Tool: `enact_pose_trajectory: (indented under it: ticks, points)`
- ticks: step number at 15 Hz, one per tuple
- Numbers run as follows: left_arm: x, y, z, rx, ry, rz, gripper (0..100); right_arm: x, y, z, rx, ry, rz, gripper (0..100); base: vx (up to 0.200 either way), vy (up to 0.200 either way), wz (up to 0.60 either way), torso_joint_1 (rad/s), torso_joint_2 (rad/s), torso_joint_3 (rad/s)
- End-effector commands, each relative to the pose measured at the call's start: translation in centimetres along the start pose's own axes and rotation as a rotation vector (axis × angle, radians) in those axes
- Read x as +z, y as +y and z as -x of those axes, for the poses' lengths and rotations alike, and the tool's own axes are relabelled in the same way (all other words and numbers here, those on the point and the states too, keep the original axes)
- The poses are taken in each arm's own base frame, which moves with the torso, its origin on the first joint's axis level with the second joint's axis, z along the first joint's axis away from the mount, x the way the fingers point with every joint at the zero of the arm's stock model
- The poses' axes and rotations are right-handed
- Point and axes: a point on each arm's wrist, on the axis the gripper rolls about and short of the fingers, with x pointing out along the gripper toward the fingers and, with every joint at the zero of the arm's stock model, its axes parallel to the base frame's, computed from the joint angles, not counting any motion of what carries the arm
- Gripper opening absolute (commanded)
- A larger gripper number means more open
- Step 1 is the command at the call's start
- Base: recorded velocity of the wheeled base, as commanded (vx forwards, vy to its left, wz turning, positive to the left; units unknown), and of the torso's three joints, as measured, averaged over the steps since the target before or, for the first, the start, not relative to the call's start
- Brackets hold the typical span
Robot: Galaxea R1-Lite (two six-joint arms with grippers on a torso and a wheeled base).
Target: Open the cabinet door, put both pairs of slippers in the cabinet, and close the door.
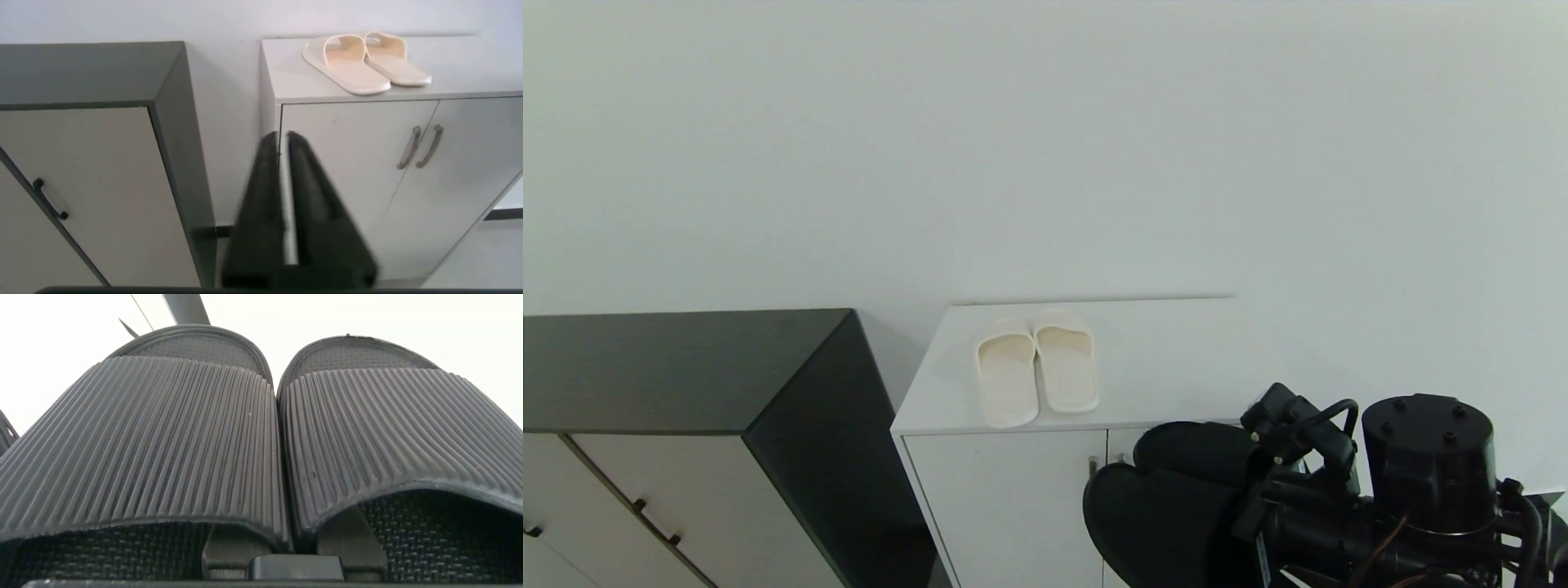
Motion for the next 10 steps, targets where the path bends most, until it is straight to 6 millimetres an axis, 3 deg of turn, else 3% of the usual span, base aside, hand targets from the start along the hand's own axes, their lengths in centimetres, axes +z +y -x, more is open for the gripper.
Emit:
enact_pose_trajectory:
  ticks: [1,10]
  points:
    - [0.00,0.00,-0.01,0.001,0.001,-0.002,100,-0.12,0.00,-0.04,0.001,0.006,0.000,0,0.000,0.000,0.00,-0.149,0.33,0.188]
    - [0.00,0.00,-0.01,0.002,0.001,-0.004,100,-0.45,0.00,0.12,0.002,0.005,0.020,0,0.000,0.000,0.00,-0.156,0.36,0.200]
